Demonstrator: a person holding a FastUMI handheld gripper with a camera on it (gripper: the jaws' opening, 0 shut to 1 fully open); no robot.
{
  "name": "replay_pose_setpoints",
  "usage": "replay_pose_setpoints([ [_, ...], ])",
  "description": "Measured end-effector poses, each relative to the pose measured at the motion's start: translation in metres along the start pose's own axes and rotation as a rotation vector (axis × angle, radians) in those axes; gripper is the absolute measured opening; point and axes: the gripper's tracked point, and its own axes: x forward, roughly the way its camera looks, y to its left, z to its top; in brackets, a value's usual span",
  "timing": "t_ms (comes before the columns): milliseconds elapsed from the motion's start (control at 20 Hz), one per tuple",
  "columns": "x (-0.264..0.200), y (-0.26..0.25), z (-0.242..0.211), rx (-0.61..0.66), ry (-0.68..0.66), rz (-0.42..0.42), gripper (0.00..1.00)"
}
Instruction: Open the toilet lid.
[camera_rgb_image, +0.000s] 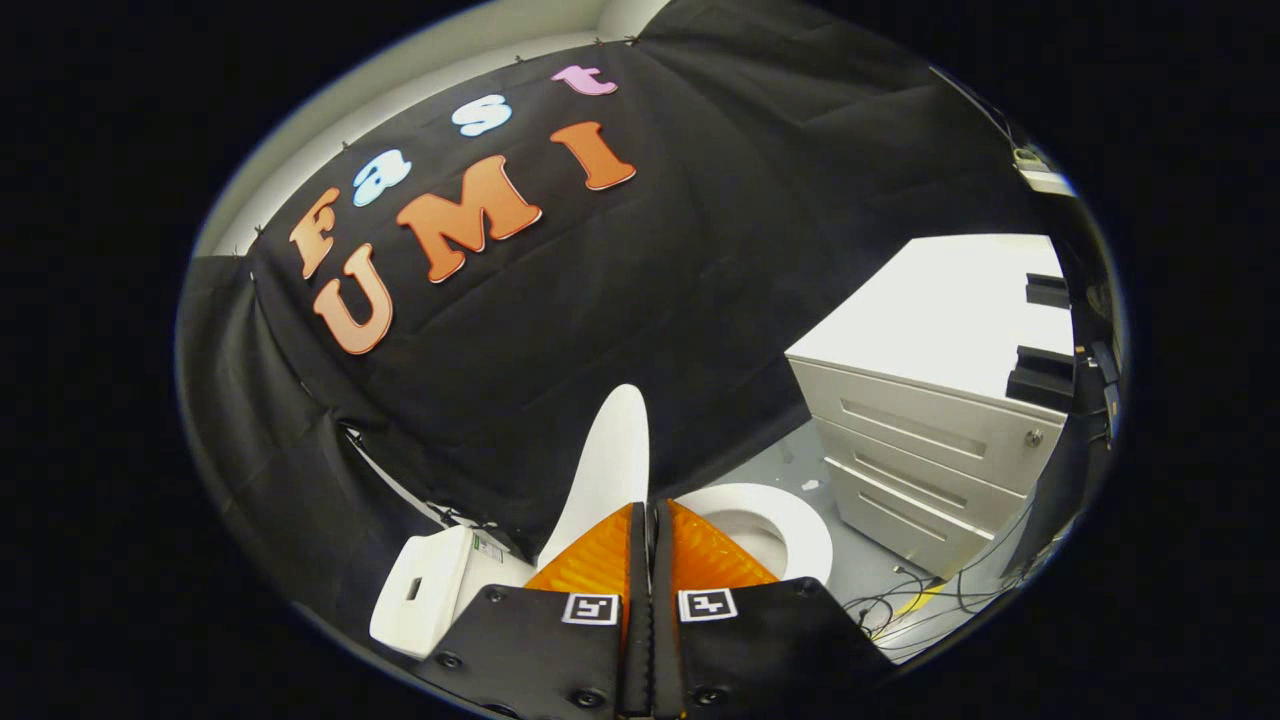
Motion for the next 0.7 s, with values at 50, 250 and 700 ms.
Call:
replay_pose_setpoints([
  [50, -0.002, 0.005, 0.002, -0.009, 0.002, 0.004, 0.08],
  [250, -0.007, 0.028, 0.006, -0.056, 0.008, 0.023, 0.08],
  [700, -0.021, 0.08, 0.01, -0.142, 0.012, 0.093, 0.08],
])
